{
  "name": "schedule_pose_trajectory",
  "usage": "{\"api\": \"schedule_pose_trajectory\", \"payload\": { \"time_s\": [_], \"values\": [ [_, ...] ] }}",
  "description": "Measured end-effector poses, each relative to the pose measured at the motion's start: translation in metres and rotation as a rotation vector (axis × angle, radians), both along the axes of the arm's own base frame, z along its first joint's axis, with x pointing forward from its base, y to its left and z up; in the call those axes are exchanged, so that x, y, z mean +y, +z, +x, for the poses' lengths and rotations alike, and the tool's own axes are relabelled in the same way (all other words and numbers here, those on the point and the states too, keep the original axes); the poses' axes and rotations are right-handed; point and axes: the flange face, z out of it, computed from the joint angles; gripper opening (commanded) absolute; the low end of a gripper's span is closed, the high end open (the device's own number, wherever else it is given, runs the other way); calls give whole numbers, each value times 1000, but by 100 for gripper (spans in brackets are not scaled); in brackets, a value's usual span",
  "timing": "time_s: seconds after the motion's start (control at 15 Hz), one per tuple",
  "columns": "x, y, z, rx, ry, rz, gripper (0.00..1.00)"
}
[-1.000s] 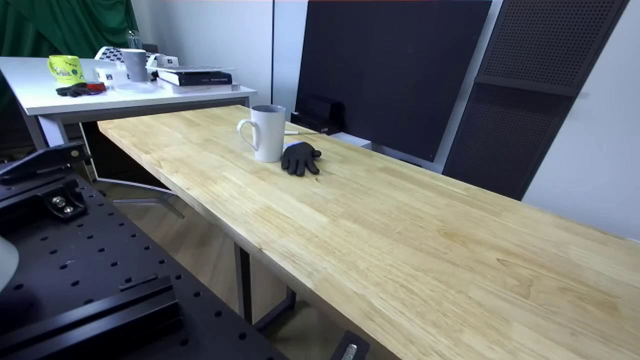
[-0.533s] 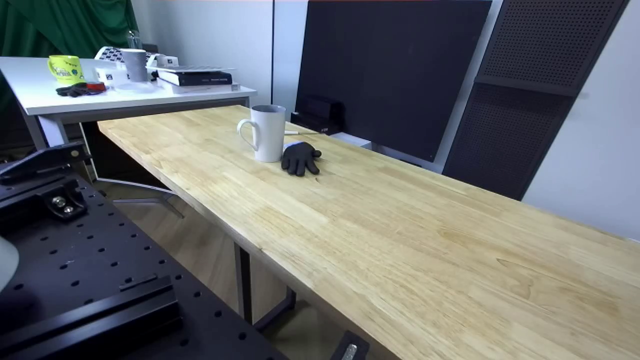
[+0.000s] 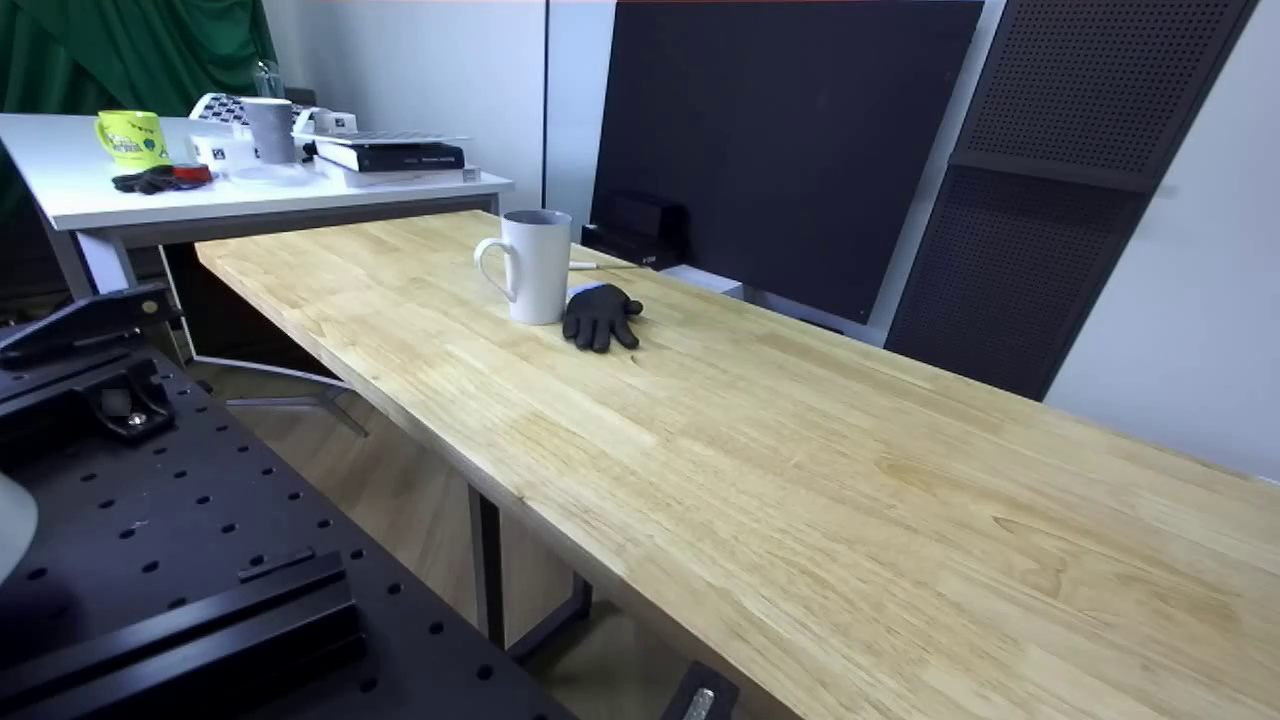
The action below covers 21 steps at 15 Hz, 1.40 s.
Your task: Put the spoon in the mug
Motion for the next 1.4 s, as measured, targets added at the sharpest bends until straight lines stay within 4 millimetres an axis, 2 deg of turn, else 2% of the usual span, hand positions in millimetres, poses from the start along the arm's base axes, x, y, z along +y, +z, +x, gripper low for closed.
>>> {"api": "schedule_pose_trajectory", "payload": {
  "time_s": [0.2,0.47,0.87,1.13,1.4],
  "values": [
    [-17,14,42,-54,-19,-50,100],
    [-18,15,97,-82,-10,-88,100],
    [7,-2,160,-55,25,-120,100],
    [30,-7,187,-42,40,-116,100],
    [48,-7,209,-61,-25,-109,100]
  ]
}}
